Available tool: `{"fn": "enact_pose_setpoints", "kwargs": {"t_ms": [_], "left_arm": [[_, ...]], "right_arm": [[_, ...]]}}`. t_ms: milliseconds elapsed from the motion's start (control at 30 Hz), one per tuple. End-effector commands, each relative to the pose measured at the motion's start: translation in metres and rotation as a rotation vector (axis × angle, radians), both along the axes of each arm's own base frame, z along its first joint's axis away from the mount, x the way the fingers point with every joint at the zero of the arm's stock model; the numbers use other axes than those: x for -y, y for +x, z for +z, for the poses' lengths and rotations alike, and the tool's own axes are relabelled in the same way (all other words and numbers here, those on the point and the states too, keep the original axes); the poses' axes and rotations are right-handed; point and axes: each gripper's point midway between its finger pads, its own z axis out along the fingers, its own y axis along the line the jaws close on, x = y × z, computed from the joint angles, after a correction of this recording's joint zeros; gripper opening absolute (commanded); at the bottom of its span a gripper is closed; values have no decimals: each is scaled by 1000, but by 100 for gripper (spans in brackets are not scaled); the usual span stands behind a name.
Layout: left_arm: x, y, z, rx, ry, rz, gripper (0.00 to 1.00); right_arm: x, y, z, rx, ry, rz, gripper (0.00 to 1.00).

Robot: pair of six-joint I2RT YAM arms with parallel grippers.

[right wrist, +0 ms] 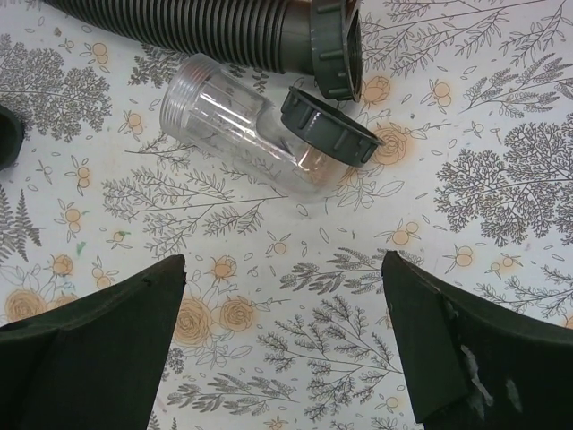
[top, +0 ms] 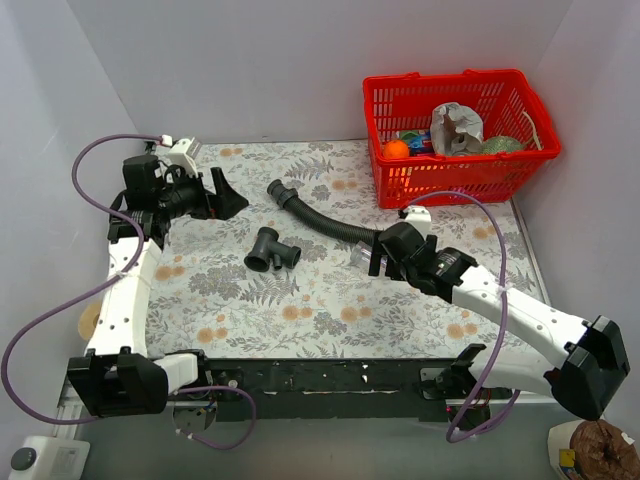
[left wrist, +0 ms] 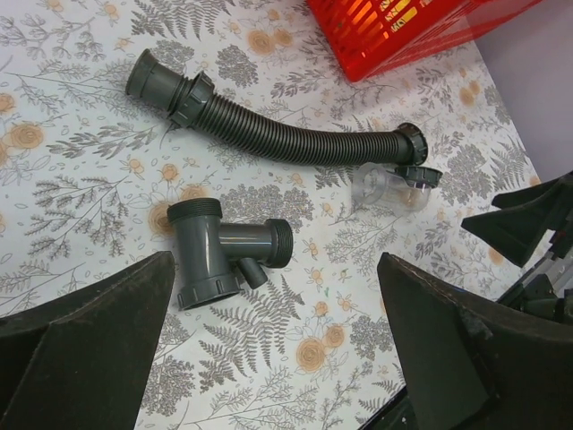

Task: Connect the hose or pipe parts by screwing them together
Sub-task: Pick up the pipeline from the center of the board.

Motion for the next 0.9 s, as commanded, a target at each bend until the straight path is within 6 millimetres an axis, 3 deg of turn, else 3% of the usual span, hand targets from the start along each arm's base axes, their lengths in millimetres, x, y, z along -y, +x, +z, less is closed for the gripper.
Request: {"fn": "enact_pose_setpoints", "kwargs": {"t_ms": [0,67,100,133,200,233,333,500,700,867], "left_arm": [[12,1,-4,9,-17,-116,98],[22,1,-5,3,-38,-180,98],[23,7,-1,17,-22,-180,98],[40,11,-8,8,13,-216,98],[45,23,-12,30,99,-192,98],[62,25,-11,58,135,-238,98],[84,32,-13,97,202,-278,98],[110,41,-43,115,297,-406,98],[147,44,-85,117,370,-522,98],[183,45,-103,144,390,-613,98]], "right_arm": [[-11,22,9,90,36,-38,98],[-6,30,2,78,-24,-89,98],[-5,36,9,83,-38,-125,98],[-3,38,7,71,-35,-190,98],[11,39,-10,22,-125,-271,98],[11,41,-13,11,-115,-310,98],[19,38,-36,-42,-127,-409,97],[34,30,-60,-74,-102,-520,95],[37,32,-76,-107,-66,-554,93],[36,35,-84,-136,-18,-584,93]]}}
